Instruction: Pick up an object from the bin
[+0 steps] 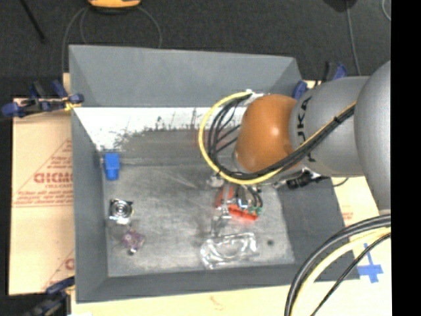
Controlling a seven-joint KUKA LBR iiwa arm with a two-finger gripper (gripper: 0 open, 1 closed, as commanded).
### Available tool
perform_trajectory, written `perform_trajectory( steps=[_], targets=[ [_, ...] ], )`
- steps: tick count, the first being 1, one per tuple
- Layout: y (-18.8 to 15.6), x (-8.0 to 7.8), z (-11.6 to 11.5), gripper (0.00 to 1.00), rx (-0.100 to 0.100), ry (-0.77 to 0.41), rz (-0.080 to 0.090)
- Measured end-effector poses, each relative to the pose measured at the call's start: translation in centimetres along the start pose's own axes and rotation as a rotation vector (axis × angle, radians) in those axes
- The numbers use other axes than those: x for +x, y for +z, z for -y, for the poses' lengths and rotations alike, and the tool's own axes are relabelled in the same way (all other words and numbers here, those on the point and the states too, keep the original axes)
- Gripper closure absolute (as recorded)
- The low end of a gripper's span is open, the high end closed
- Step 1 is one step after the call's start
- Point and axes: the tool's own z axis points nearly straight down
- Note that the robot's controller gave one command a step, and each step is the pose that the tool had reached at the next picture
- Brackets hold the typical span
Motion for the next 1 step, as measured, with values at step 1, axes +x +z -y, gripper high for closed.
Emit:
perform_trajectory(
  steps=[1],
  targets=[
    [2.38, 2.33, 8.08, 0.0, 0.004, -0.065, 0.003]
  ],
)
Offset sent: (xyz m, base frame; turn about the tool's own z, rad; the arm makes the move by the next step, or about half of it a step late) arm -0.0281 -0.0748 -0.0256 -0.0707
